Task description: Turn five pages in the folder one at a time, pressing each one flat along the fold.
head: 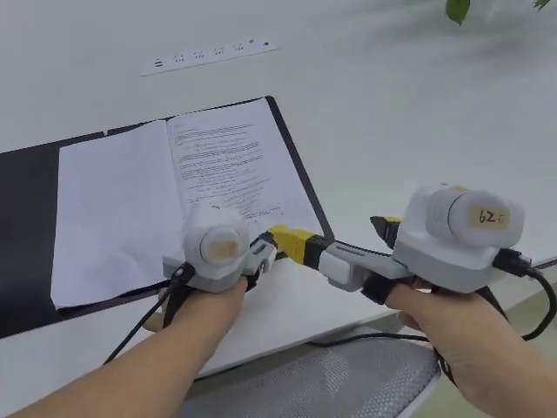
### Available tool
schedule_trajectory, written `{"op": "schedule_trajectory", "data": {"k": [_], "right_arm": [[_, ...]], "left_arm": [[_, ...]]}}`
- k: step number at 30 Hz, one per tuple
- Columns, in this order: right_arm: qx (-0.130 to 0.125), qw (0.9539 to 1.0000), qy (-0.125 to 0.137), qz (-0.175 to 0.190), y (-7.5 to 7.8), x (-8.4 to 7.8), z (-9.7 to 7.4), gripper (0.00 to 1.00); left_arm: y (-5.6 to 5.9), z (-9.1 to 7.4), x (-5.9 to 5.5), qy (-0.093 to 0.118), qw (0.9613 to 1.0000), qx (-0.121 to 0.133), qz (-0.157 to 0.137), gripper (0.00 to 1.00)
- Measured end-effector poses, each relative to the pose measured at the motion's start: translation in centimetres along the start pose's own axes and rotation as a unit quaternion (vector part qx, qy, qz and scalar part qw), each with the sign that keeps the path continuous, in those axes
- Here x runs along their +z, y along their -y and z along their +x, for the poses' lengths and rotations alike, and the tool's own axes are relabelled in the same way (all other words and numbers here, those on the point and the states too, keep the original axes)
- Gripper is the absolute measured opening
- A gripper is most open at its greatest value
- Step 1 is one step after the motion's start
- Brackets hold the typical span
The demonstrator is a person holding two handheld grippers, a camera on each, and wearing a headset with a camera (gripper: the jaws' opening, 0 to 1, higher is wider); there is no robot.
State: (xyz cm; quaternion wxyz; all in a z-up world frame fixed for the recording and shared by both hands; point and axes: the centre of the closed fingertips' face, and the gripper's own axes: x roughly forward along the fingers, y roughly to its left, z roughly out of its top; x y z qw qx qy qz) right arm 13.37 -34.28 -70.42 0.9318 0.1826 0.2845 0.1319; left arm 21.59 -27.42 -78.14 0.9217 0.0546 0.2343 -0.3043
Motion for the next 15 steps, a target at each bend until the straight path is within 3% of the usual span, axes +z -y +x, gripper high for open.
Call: {"op": "schedule_trajectory", "data": {"k": [8, 10, 15], "right_arm": [[0.003, 1.0000, -0.006, -0.001, 0.26, -0.30, 0.37, 0.90], [0.005, 0.9999, -0.009, 0.000, 0.38, -0.35, 0.49, 0.89], [0.007, 0.9999, -0.011, -0.001, 0.52, -0.26, 0.73, 0.89]], "left_arm": [[-0.09, 0.13, -0.02, 0.012, 0.9999, -0.003, 0.001, 0.47], [-0.41, 0.10, 0.08, 0.017, 0.9998, 0.001, -0.013, 0.40], [-0.65, 0.09, 0.06, 0.019, 0.9997, 0.006, -0.017, 0.33]]}}
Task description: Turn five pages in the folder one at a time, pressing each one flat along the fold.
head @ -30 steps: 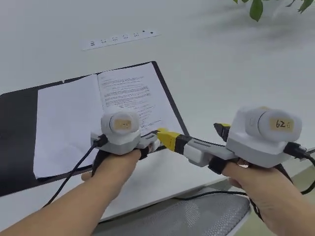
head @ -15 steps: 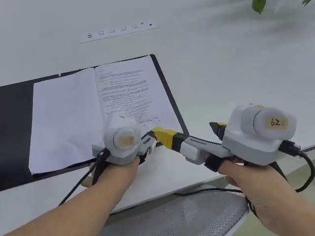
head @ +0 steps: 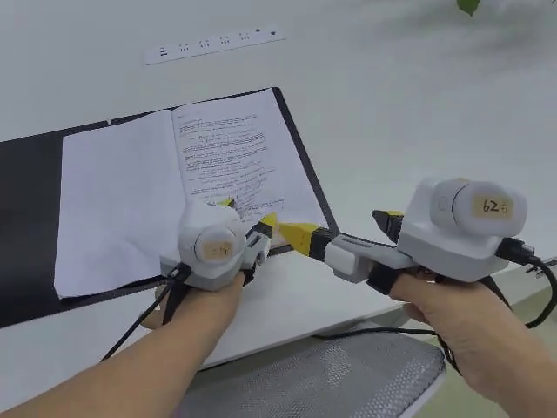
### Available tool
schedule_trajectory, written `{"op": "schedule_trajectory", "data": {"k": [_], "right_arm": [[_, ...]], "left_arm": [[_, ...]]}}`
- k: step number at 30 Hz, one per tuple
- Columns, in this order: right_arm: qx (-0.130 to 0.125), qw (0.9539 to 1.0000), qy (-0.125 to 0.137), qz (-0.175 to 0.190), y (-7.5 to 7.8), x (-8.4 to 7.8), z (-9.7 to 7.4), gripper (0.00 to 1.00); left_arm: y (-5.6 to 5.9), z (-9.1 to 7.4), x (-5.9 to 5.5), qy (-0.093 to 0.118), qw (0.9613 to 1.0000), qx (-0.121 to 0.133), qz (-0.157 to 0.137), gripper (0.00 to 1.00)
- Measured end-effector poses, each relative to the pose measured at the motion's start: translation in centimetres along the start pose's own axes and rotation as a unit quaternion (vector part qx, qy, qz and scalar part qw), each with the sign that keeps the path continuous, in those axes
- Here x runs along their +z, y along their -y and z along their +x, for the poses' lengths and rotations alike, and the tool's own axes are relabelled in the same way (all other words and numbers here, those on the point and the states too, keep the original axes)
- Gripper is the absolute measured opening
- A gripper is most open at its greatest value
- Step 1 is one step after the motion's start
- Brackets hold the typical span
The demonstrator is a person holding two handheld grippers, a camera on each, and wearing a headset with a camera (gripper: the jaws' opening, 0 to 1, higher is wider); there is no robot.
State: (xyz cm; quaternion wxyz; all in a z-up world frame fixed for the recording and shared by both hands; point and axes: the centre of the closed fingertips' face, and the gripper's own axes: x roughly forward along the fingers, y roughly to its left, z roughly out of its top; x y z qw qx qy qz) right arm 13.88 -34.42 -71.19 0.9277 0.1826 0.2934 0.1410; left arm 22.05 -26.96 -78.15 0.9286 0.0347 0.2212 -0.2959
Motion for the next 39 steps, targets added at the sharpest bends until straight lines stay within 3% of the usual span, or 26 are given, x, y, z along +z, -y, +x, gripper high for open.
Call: {"op": "schedule_trajectory", "data": {"k": [3, 12, 17, 21, 26, 28, 30, 32, 36, 39], "right_arm": [[0.004, 1.0000, -0.003, -0.003, -0.1, -0.1, 0.2, 0.88], [0.021, 0.9996, -0.019, -0.008, -0.7, -0.3, 1.1, 0.86], [0.048, 0.9982, -0.020, 0.030, -1.6, 0.0, 1.7, 0.74], [0.053, 0.9961, -0.033, 0.063, -1.6, -0.3, 2.3, 0.65], [0.060, 0.9862, -0.063, 0.141, -1.6, -1.3, 2.8, 0.45], [0.062, 0.9842, -0.066, 0.152, -1.6, -1.5, 3.1, 0.39], [0.062, 0.9837, -0.071, 0.153, -1.6, -1.7, 3.4, 0.40], [0.072, 0.9792, -0.083, 0.171, -2.1, -2.1, 3.8, 0.39], [0.080, 0.9722, -0.082, 0.204, -2.7, -2.3, 4.9, 0.39], [0.072, 0.9716, -0.074, 0.213, -2.7, -2.3, 5.7, 0.39]], "left_arm": [[-0.7, 0.1, 0.1, 0.002, 0.9999, 0.012, -0.009, 0.26], [-1.3, 0.1, 0.1, 0.008, 0.9993, 0.022, -0.029, 0.17], [-1.2, 0.1, 0.1, 0.009, 0.9991, 0.019, -0.036, 0.17], [-1.1, 0.1, 0.1, 0.008, 0.9991, 0.017, -0.038, 0.16], [-1.1, 0.1, 0.1, 0.008, 0.9992, 0.015, -0.035, 0.16], [-1.1, 0.1, 0.1, 0.008, 0.9992, 0.015, -0.035, 0.16], [-1.1, 0.1, 0.1, 0.009, 0.9993, 0.015, -0.034, 0.16], [-1.2, 0.1, 0.1, 0.009, 0.9992, 0.014, -0.035, 0.16], [-1.2, 0.1, 0.1, 0.009, 0.9993, 0.012, -0.035, 0.16], [-1.2, 0.0, 0.1, 0.007, 0.9993, 0.010, -0.035, 0.16]]}}
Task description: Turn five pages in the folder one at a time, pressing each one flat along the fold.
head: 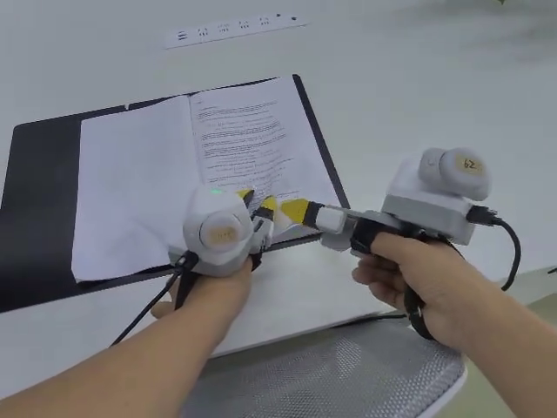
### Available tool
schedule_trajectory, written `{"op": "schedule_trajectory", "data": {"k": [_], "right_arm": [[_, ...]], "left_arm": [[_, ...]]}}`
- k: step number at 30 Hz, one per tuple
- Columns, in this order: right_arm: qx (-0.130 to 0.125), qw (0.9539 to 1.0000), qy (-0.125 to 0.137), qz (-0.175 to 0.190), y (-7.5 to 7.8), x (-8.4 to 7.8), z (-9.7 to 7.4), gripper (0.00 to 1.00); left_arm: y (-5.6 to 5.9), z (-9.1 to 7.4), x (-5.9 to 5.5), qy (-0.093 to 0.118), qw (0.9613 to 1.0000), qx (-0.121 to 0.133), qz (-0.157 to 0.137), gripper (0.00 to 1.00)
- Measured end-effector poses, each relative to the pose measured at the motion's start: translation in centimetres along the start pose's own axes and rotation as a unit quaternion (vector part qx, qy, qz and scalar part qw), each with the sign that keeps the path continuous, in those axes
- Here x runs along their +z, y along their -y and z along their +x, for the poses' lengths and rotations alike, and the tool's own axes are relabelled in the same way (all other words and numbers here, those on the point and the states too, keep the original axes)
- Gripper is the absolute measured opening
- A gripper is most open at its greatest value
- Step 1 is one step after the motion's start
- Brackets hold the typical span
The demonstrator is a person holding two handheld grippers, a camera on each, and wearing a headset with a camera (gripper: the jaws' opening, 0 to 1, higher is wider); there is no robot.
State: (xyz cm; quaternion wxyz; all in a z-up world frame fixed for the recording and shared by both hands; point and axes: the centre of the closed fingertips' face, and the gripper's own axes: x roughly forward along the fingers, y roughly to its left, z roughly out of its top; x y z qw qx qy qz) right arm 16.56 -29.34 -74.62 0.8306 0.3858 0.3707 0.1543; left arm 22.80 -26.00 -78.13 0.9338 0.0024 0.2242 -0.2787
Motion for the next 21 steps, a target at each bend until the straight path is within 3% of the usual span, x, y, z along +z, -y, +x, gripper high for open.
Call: {"op": "schedule_trajectory", "data": {"k": [6, 10, 15, 18, 21], "right_arm": [[-0.052, 0.9968, 0.037, 0.048, 2.1, 1.0, 0.8, 0.28], [-0.089, 0.9927, 0.051, 0.063, 3.7, 1.2, 0.8, 0.00], [-0.098, 0.9906, 0.064, 0.070, 3.8, 0.9, 0.8, 0.00], [-0.099, 0.9894, 0.078, 0.071, 3.4, 1.0, 0.5, 0.00], [-0.093, 0.9889, 0.091, 0.072, 2.7, 1.2, 0.0, 0.00]], "left_arm": [[0.0, 0.0, 0.0, 0.000, 1.0000, -0.002, 0.000, 0.16], [0.0, 0.0, 0.0, -0.002, 1.0000, -0.004, 0.002, 0.16], [0.0, 0.0, 0.0, -0.006, 0.9999, -0.007, 0.005, 0.16], [0.1, 0.0, 0.2, -0.010, 0.9999, -0.011, -0.007, 0.17], [0.8, -0.2, 0.5, -0.029, 0.9982, -0.039, -0.035, 0.22]]}}
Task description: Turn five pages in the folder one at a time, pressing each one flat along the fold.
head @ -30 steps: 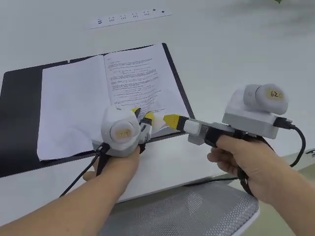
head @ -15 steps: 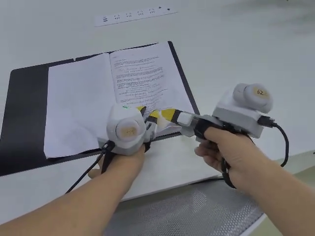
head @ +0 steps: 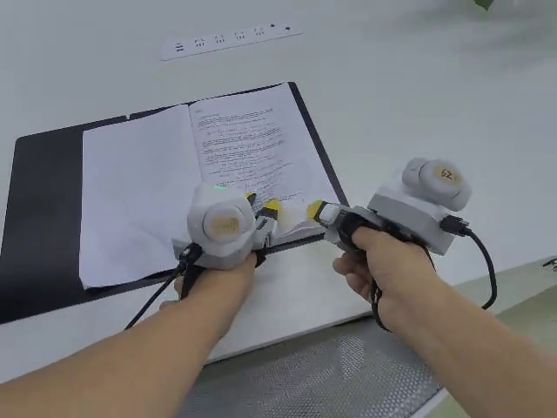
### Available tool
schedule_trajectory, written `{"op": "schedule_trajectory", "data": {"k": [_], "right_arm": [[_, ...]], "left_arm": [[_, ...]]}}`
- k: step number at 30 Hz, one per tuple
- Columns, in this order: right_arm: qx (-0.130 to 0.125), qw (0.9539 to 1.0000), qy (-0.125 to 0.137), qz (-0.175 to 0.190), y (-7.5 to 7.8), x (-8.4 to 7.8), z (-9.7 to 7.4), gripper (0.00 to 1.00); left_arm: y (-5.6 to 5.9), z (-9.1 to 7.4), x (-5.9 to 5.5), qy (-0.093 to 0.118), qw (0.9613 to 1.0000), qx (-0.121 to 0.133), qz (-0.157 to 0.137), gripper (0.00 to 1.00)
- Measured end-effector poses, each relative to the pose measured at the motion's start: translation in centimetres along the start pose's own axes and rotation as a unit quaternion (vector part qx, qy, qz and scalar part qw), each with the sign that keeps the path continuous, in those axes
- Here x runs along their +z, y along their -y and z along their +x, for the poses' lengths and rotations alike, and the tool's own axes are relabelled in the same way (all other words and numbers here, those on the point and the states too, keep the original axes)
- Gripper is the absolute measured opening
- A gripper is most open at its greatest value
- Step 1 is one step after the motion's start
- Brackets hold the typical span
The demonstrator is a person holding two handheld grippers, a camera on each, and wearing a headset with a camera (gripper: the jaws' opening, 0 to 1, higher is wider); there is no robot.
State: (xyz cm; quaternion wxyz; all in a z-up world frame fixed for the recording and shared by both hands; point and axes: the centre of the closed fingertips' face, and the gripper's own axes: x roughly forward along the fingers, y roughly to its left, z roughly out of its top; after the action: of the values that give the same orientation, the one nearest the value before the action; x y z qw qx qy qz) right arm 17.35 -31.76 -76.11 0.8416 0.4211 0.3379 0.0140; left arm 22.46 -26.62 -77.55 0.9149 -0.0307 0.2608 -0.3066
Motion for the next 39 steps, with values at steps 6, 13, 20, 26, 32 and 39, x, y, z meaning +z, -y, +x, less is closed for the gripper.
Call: {"op": "schedule_trajectory", "data": {"k": [6, 13, 20, 26, 32, 39], "right_arm": [[0.015, 0.9997, 0.020, 0.002, -2.1, -0.1, -1.3, 0.00], [0.040, 0.9982, 0.037, -0.026, -5.7, -0.4, -2.3, 0.00], [0.063, 0.9944, 0.037, -0.076, -9.0, -1.4, -2.2, 0.00], [0.077, 0.9901, 0.035, -0.112, -11.2, -2.4, -1.8, 0.00], [0.092, 0.9846, 0.022, -0.147, -12.9, -4.1, -0.8, 0.00], [0.096, 0.9768, 0.002, -0.191, -15.3, -7.1, 0.4, 0.00]], "left_arm": [[-1.5, -2.3, 0.7, -0.020, 0.9997, 0.008, 0.009, 0.29], [-3.2, -6.1, 3.0, 0.019, 0.9994, 0.005, 0.029, 0.33], [-5.3, -9.8, 4.6, 0.050, 0.9977, 0.016, 0.042, 0.34], [-7.5, -12.4, 5.2, 0.068, 0.9964, 0.032, 0.039, 0.34], [-10.1, -14.9, 5.8, 0.086, 0.9946, 0.049, 0.034, 0.34], [-12.5, -17.6, 6.3, 0.105, 0.9919, 0.067, 0.023, 0.34]]}}
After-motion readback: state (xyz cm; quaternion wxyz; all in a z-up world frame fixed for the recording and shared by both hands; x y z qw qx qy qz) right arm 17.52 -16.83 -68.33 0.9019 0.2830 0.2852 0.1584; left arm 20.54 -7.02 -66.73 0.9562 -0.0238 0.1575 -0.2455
